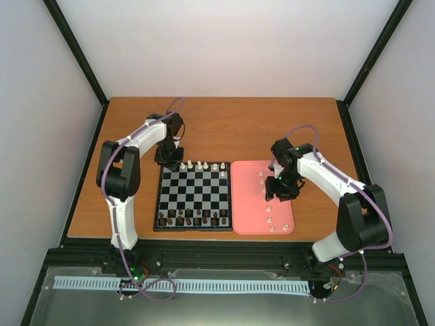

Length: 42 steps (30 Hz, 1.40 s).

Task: Set up the chess pieces on the board
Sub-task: Place the chess piece on the chessboard.

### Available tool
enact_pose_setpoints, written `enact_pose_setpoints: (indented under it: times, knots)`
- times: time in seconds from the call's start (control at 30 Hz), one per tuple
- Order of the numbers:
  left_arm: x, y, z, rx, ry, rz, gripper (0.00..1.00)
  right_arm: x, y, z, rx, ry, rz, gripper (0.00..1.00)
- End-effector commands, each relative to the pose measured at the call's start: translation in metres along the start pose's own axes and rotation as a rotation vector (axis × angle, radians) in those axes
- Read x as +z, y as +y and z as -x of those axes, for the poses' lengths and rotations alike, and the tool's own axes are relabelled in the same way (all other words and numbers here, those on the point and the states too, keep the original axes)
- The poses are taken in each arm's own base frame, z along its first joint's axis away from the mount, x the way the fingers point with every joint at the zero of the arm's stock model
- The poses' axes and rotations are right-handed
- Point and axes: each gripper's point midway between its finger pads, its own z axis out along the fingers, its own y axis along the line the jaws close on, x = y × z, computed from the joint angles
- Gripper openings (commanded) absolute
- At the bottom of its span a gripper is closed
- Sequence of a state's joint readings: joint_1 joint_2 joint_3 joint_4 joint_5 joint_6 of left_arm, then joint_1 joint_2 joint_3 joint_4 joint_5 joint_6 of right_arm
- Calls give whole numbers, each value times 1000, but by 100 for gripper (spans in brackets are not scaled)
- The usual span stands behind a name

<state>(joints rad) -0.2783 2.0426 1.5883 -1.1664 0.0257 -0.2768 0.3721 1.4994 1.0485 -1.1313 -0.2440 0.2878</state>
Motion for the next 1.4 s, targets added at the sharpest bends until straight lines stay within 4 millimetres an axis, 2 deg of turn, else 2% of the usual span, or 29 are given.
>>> enact_pose_setpoints:
  times: [0.0, 0.43, 0.67, 1.1, 1.37]
  knots:
    - [0, 4, -1, 12, 15, 0, 7, -4, 1, 7, -3, -21, 12, 53]
    - [5, 1, -4, 15, 35, -15, 12, -3, 1, 6, -5, -20, 14, 53]
    - [4, 0, -5, 17, 35, -22, 23, -3, 1, 6, -7, -24, 18, 53]
    - [4, -6, -1, 15, 27, -50, 24, -3, 1, 5, -9, -25, 20, 53]
    - [-3, -3, -5, 15, 12, -47, 30, -3, 1, 4, -6, -27, 22, 53]
